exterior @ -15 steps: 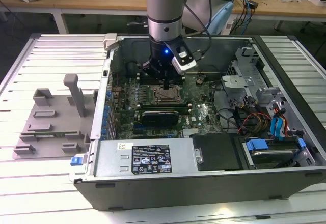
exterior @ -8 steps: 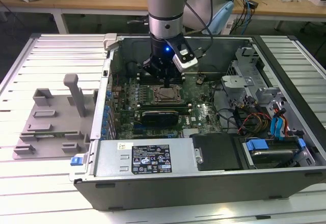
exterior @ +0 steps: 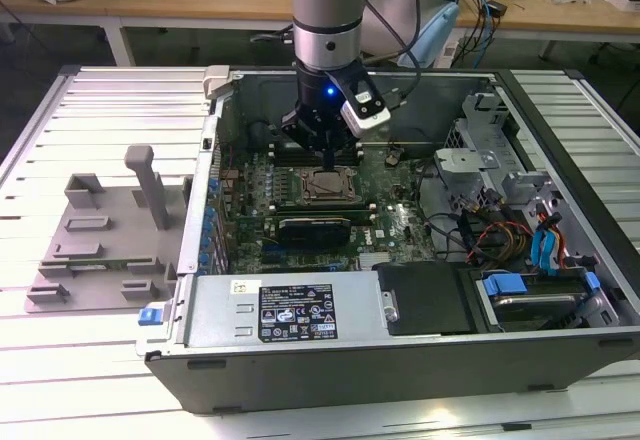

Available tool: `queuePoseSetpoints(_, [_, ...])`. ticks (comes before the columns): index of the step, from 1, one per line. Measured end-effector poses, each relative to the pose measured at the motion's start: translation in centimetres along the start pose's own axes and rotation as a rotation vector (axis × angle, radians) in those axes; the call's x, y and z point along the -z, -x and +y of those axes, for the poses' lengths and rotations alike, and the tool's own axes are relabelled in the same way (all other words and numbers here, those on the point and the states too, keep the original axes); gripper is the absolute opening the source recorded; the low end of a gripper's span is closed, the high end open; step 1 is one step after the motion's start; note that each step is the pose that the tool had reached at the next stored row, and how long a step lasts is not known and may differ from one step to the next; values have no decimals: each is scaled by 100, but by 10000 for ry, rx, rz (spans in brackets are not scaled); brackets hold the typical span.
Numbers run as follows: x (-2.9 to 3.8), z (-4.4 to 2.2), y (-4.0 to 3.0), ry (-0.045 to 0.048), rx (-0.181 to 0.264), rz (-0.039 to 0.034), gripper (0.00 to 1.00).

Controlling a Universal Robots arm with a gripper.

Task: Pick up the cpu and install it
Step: 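Install the second cpu locking lever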

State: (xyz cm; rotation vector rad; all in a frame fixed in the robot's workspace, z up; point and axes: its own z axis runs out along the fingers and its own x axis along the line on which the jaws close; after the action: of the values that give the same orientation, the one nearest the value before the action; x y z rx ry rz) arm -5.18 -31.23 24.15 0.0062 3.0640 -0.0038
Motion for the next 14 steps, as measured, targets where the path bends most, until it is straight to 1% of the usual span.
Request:
queuePoseSetpoints(9, [0, -4, 1, 0, 0, 0, 11])
queuePoseSetpoints(10, [0, -12, 1, 0, 2, 1, 11])
queuePoseSetpoints(12, [0, -40, 1, -1, 1, 1, 11])
queuePoseSetpoints(13, [0, -92, 1, 0, -1, 0, 11])
queuePoseSetpoints(14, [-1, -127, 1, 0, 0, 0, 11])
